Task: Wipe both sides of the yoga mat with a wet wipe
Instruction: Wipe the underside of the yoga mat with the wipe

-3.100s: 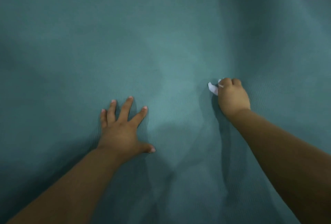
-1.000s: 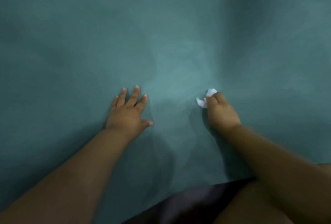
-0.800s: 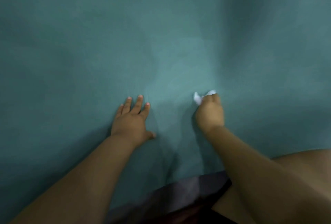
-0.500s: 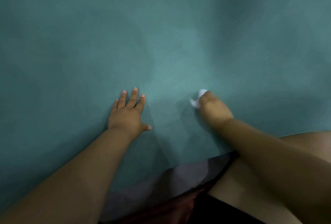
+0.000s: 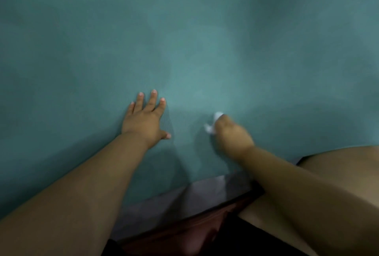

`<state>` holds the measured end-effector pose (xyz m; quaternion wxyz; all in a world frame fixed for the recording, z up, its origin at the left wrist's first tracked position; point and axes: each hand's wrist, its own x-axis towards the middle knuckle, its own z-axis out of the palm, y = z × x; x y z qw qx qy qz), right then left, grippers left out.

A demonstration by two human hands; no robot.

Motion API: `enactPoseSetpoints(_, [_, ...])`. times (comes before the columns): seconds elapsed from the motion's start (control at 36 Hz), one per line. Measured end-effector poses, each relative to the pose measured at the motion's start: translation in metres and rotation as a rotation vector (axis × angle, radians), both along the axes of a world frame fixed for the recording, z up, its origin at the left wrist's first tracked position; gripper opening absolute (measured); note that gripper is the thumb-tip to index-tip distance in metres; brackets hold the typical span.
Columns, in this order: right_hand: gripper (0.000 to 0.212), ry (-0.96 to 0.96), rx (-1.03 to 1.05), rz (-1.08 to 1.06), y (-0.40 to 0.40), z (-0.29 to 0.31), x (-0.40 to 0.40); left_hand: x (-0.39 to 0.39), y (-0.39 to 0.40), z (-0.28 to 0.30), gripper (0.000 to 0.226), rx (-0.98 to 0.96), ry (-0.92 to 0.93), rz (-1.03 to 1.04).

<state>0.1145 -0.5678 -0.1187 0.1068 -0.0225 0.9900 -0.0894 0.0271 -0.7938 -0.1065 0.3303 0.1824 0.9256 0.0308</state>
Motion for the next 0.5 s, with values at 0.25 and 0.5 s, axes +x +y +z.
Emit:
enactPoseSetpoints(0.25, [0.05,-0.112,0.231,-0.493,-0.006,0.0,0.007,0.002,0.001,0.001,0.103,0.0,0.001,0.011])
enactPoseSetpoints(0.5, [0.047,-0.219,-0.104,0.088,-0.052,0.013,0.05,0.009,-0.005,0.007,0.095,-0.058,0.005,-0.04])
